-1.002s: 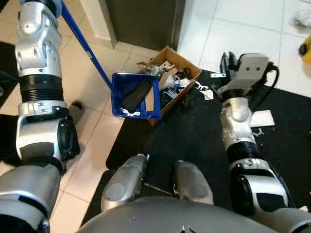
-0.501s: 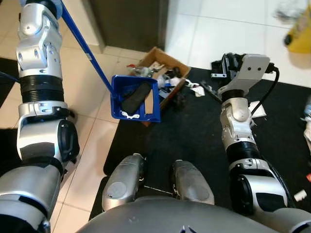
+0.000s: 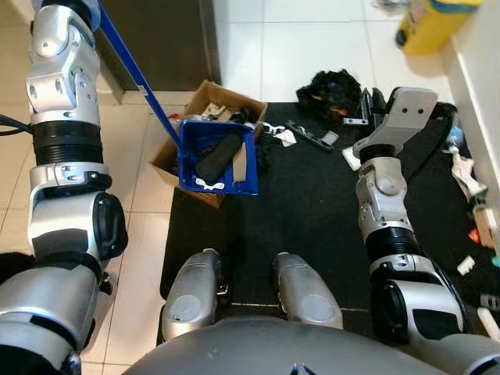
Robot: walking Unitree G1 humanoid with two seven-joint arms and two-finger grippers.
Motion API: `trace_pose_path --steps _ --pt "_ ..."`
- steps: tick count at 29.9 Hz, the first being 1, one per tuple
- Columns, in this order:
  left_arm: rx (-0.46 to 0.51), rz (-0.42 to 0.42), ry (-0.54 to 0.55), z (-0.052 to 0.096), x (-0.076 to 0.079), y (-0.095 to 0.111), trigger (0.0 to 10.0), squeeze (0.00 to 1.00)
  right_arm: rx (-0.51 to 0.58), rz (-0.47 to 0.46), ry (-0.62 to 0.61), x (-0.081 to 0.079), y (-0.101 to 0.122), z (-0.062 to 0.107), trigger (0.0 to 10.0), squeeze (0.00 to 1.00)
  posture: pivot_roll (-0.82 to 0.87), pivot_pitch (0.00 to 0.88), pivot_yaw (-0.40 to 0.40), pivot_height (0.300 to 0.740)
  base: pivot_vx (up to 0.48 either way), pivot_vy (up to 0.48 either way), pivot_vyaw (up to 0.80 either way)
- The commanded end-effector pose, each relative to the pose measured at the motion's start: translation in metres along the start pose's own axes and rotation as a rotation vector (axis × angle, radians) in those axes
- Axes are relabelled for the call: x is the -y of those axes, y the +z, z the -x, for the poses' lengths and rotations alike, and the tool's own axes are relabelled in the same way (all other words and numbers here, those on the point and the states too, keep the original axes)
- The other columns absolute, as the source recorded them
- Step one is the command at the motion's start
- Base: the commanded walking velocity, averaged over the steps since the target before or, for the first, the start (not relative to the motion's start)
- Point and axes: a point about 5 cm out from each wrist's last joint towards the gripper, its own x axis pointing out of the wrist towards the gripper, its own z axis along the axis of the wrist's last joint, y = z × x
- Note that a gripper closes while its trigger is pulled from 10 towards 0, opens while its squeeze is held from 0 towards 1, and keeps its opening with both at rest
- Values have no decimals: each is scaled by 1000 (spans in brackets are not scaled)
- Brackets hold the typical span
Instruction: Sweep floor
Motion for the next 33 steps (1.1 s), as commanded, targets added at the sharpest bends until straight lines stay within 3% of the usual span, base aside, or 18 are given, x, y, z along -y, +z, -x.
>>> trace_pose_path --steps 1,9,17,24,33 --pt "67 19 6 -2 0 13 10000 0 -25 1 4 -2 -4 1 10000 0 68 0 51 740 0 0 0" --pt "105 -1 27 -5 -5 18 10000 0 -18 5 23 -6 -3 0 10000 0 69 0 54 740 0 0 0" --pt "94 -24 72 -8 -18 17 10000 0 11 36 80 -19 1 0 10000 0 70 0 67 740 0 0 0" --pt "104 -40 53 -9 -13 19 10000 0 17 34 82 -20 2 -1 10000 0 72 0 71 740 0 -76 0" --pt "117 -50 33 -10 -4 18 10000 0 11 29 72 -19 1 0 10000 0 68 0 73 740 0 -437 0"
